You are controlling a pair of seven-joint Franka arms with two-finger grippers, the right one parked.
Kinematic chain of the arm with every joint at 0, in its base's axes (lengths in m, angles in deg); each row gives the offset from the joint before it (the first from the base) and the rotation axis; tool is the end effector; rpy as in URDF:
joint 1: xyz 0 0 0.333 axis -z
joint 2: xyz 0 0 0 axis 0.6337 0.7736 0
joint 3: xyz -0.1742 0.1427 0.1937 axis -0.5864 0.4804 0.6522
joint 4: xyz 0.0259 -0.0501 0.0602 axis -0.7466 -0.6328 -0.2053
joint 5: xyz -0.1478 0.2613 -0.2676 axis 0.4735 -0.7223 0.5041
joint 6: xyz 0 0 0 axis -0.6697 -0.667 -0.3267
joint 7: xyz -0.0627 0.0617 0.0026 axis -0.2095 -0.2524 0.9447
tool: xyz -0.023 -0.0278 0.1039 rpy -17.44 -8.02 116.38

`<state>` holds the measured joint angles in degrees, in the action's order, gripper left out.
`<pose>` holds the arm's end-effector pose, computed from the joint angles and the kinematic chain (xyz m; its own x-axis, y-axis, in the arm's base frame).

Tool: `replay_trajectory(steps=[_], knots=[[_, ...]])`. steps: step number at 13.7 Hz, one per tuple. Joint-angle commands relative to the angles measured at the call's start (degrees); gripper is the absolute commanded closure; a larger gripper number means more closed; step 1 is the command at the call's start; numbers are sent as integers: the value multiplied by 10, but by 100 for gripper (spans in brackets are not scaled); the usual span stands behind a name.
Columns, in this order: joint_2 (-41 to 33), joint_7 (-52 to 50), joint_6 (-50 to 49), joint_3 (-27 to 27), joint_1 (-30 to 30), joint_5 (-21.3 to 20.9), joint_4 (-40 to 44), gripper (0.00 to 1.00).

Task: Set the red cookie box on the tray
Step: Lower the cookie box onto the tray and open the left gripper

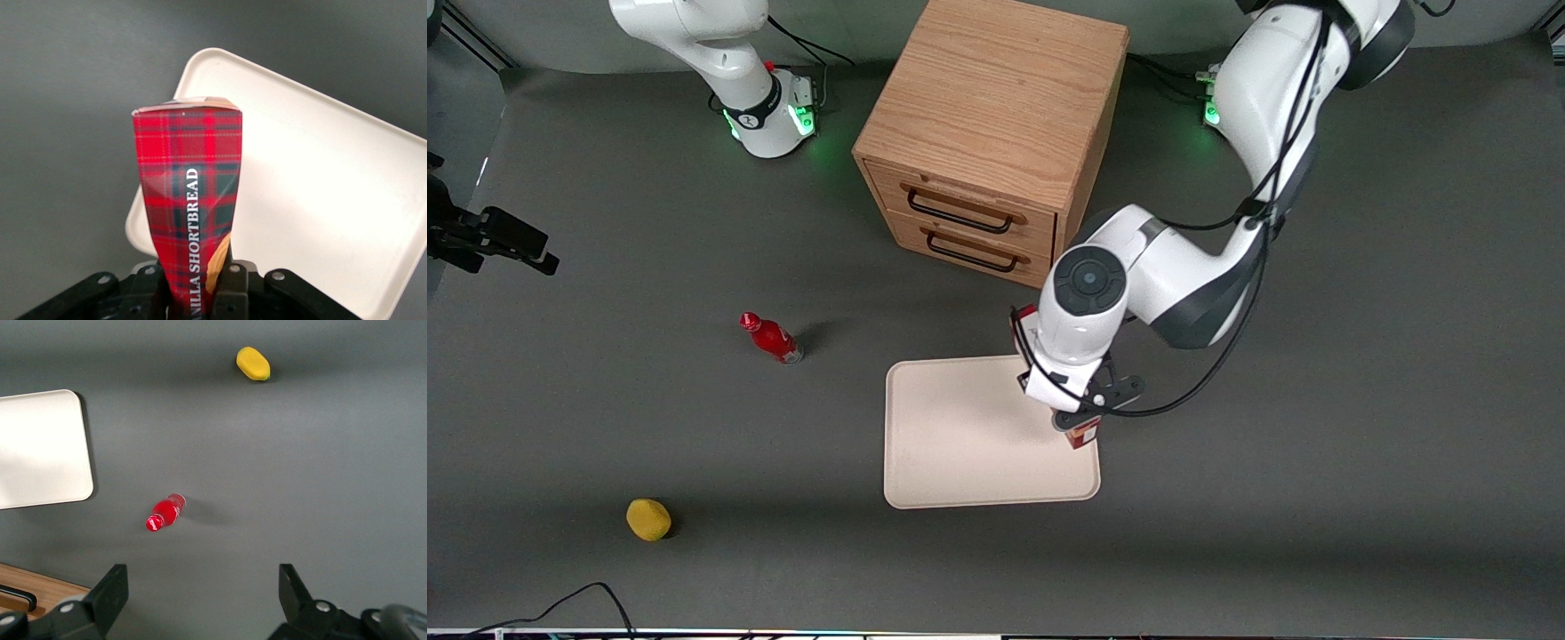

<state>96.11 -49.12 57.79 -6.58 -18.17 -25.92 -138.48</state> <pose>0.6190 -0.4424 0.3208 0.8951 0.4447 0.0328 0.4419 -0.8945 0.0680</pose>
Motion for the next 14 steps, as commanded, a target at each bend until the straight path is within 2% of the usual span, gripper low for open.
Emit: replay_trajectory(steps=[1, 4, 8, 13, 14], knots=[[41, -15, 37, 8, 9, -14, 33, 70], [68, 8, 64, 9, 9, -49, 30, 70], [84, 85, 64, 8, 7, -50, 27, 70], [89, 83, 85, 8, 8, -48, 10, 70], [90, 83, 100, 8, 7, -48, 4, 67]])
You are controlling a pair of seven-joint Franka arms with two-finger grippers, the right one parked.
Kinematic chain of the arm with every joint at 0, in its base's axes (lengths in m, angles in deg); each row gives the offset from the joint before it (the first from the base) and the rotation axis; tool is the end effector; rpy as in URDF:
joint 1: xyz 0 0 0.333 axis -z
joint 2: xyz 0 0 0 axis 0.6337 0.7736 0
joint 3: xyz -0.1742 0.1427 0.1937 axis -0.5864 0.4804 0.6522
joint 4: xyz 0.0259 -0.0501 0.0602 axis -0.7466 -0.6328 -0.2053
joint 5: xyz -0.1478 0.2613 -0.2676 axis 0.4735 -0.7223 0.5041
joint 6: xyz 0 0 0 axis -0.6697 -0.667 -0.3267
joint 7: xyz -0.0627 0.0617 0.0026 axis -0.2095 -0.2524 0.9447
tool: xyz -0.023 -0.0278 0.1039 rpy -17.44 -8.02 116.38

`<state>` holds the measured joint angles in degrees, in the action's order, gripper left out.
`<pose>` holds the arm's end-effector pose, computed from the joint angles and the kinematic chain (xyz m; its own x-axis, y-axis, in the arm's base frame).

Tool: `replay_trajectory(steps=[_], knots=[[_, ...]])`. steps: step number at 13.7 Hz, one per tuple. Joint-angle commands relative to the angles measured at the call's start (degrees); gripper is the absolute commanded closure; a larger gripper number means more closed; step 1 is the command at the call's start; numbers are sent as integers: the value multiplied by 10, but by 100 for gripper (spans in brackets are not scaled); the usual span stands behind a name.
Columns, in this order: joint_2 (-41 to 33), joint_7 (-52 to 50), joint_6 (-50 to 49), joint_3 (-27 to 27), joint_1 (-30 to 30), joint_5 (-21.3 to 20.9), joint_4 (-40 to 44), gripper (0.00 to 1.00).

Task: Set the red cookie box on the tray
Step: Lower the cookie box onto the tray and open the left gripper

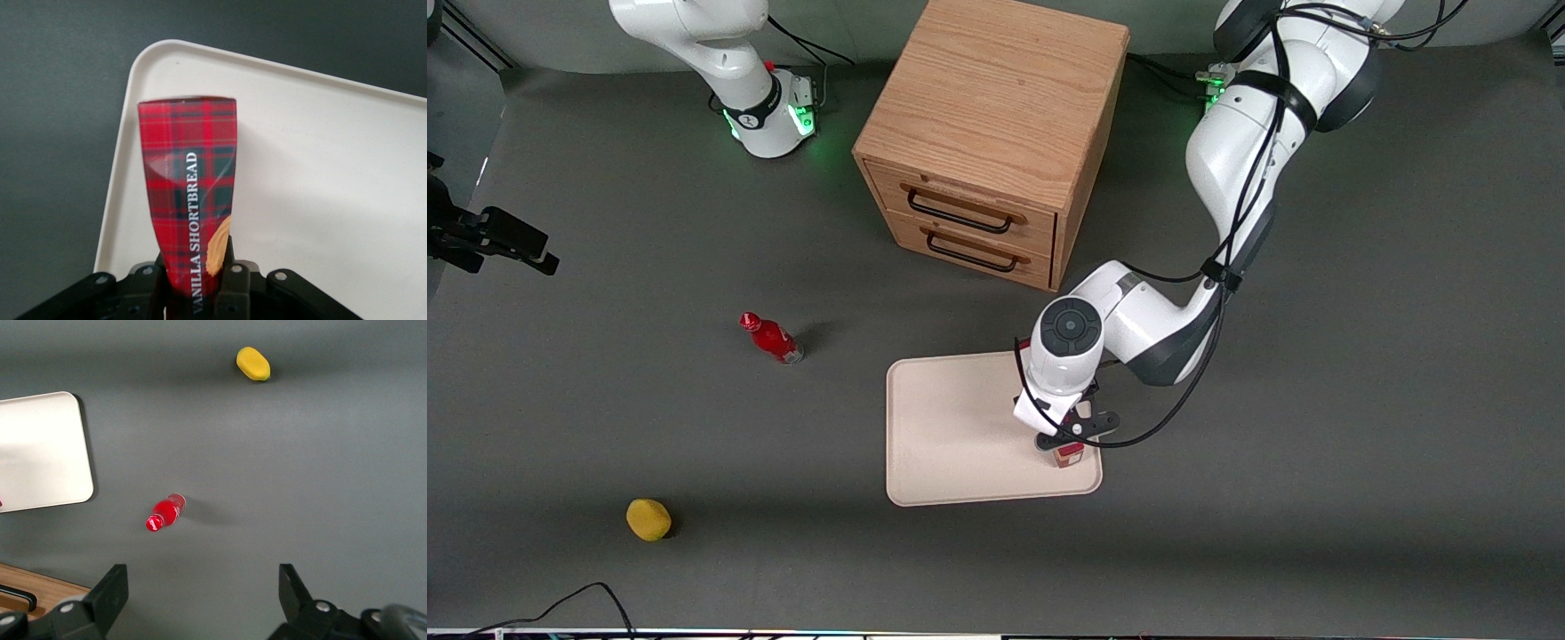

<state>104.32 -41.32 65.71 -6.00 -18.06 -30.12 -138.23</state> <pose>0.6273 -0.4431 0.2284 0.9536 0.2943 0.0630 0.2908 -0.9550 0.0583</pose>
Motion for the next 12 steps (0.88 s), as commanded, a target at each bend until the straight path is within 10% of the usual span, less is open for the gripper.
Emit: replay_trajectory(steps=[1, 4, 12], knots=[[10, 5, 34, 3, 6, -6, 1, 62], [13, 8, 35, 3, 4, -5, 1, 0], [-93, 182, -227, -64, -100, 59, 3, 0]])
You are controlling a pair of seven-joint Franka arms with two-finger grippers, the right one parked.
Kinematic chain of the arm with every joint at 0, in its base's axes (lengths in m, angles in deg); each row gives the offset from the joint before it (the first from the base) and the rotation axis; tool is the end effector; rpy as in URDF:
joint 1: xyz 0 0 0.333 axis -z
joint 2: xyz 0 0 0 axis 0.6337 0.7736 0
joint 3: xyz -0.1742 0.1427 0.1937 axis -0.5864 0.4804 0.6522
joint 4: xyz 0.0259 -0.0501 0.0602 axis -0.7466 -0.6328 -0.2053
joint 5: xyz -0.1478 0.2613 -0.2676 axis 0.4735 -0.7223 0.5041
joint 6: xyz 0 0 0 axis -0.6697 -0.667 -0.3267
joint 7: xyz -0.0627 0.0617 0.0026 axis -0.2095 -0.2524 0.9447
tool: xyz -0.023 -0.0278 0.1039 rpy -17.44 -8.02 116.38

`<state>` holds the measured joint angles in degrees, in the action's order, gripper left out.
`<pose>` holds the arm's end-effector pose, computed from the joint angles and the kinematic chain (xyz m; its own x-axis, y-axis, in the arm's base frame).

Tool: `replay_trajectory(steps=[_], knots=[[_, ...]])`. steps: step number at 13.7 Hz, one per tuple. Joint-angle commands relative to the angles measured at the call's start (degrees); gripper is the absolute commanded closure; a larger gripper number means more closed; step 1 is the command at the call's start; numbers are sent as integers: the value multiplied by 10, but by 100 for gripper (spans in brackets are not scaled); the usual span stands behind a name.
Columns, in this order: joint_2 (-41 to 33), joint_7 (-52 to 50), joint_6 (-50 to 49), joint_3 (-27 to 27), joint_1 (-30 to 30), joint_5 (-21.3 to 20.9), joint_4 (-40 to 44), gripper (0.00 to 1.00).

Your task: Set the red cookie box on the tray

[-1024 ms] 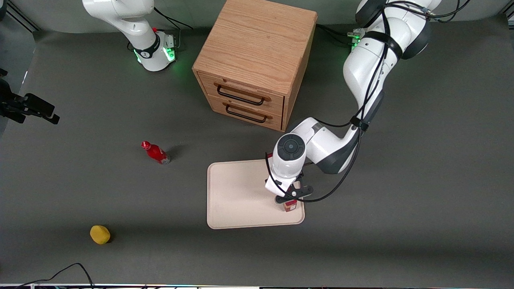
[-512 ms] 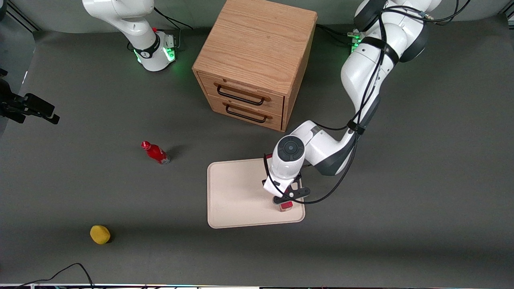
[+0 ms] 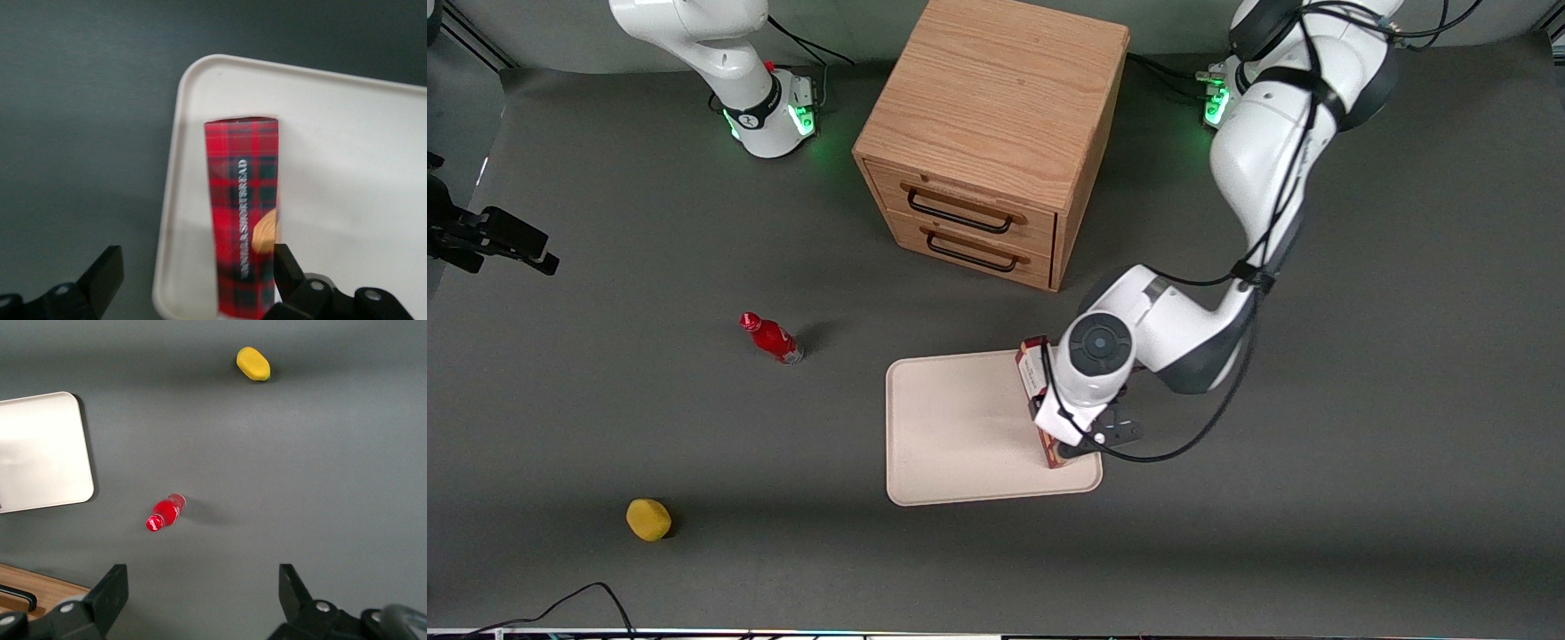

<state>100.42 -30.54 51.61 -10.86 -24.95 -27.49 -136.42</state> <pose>0.6455 -0.3895 0.2843 0.9767 0.2047 -0.0638 0.2047 -0.9788 -0.0065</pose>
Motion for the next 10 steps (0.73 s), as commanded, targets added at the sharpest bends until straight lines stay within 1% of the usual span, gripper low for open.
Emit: replay_trajectory(steps=[1, 2, 4, 6, 7, 10], knots=[[-84, 103, -125, -11, -40, 47, -18, 0], [-121, 125, -147, -11, -50, 54, -39, 0], [-195, 176, -149, -9, -88, 87, -113, 0], [-260, 224, -144, 8, -107, 107, -177, 0], [-292, 245, -142, 27, -108, 116, -210, 0], [-402, 305, -124, 101, -108, 171, -308, 0]])
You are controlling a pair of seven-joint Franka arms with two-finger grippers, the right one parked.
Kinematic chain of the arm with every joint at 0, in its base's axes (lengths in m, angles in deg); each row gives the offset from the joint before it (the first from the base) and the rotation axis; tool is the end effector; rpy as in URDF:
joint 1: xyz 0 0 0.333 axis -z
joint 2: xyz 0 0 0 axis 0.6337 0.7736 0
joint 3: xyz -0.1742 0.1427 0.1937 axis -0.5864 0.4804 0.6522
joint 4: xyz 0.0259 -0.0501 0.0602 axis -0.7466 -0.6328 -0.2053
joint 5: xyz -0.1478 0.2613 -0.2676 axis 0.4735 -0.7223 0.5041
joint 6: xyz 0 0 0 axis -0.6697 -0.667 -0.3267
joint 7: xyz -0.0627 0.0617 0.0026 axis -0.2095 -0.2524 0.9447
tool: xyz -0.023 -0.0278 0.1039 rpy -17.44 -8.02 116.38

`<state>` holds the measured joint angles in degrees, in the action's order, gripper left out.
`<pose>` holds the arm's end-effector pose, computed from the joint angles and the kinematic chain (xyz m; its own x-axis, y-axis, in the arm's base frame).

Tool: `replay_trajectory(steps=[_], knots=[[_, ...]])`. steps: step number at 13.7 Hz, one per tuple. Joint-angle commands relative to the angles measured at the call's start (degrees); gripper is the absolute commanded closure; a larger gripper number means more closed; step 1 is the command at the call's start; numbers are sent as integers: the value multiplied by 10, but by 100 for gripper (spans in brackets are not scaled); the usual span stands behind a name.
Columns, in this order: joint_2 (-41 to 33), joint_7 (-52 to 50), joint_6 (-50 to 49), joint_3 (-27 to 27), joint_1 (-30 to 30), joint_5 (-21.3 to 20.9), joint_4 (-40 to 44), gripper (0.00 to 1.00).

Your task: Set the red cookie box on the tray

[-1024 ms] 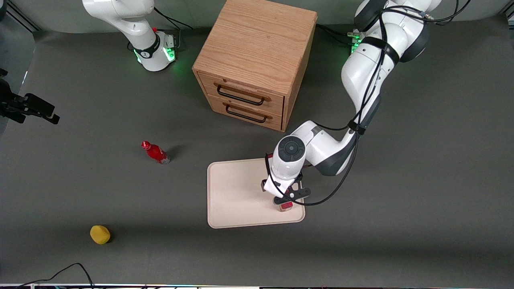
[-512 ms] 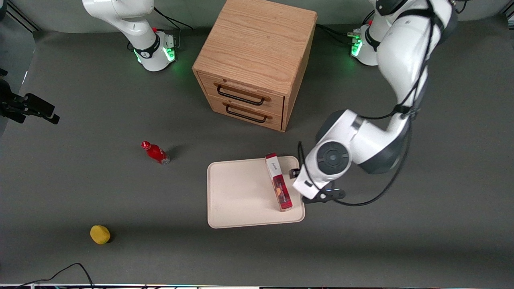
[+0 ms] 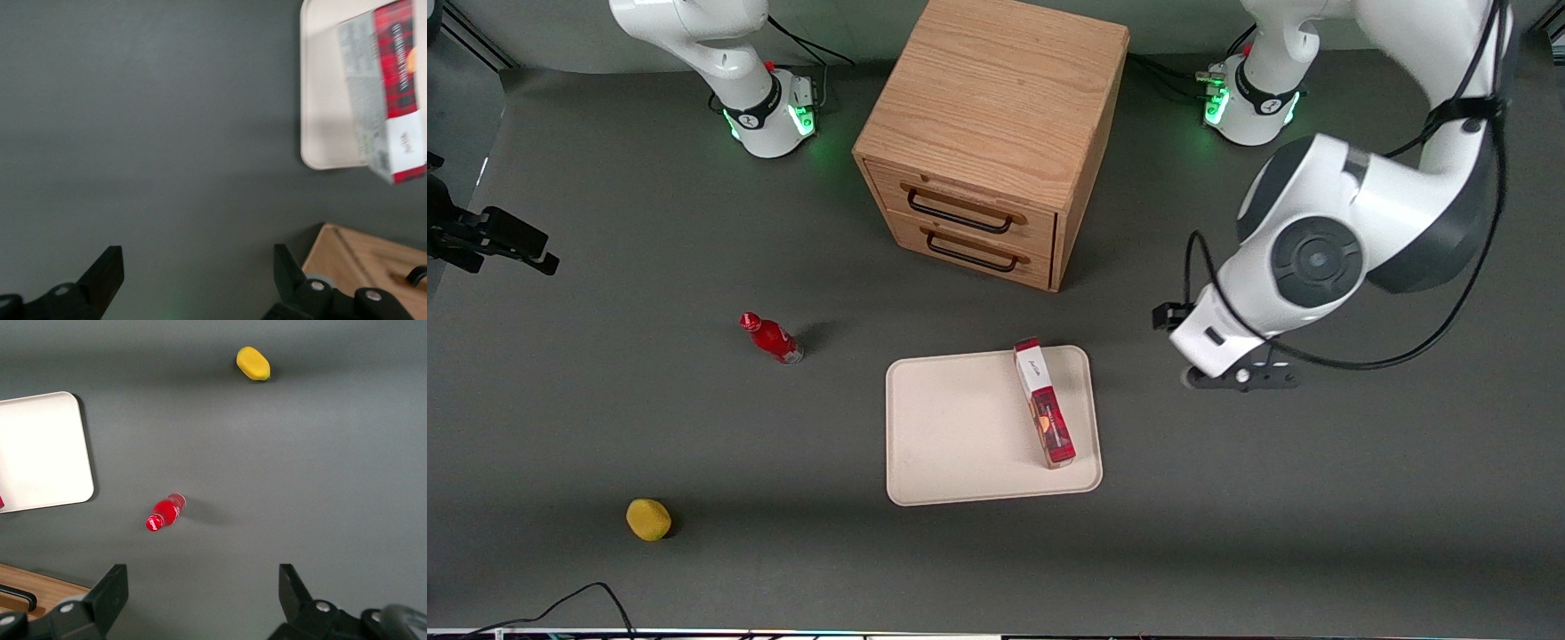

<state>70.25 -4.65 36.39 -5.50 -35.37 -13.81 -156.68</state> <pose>0.5995 -0.2382 0.4463 0.9817 -0.0069 -0.1904 -0.0156 -0.9989 -0.0446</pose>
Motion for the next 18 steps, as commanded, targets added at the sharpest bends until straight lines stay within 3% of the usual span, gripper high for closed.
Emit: replay_trajectory(steps=[1, 6, 8, 11, 15, 18], knots=[[-131, 73, 27, 74, -3, 38, -131, 0], [-276, 195, 76, 185, -3, 37, -298, 0], [-311, 228, 75, 218, -3, 36, -324, 0], [-332, 280, 35, 245, -2, 21, -304, 0], [-326, 268, -60, 250, 13, 17, -197, 0], [-315, 264, -73, 249, 12, 19, -163, 0]])
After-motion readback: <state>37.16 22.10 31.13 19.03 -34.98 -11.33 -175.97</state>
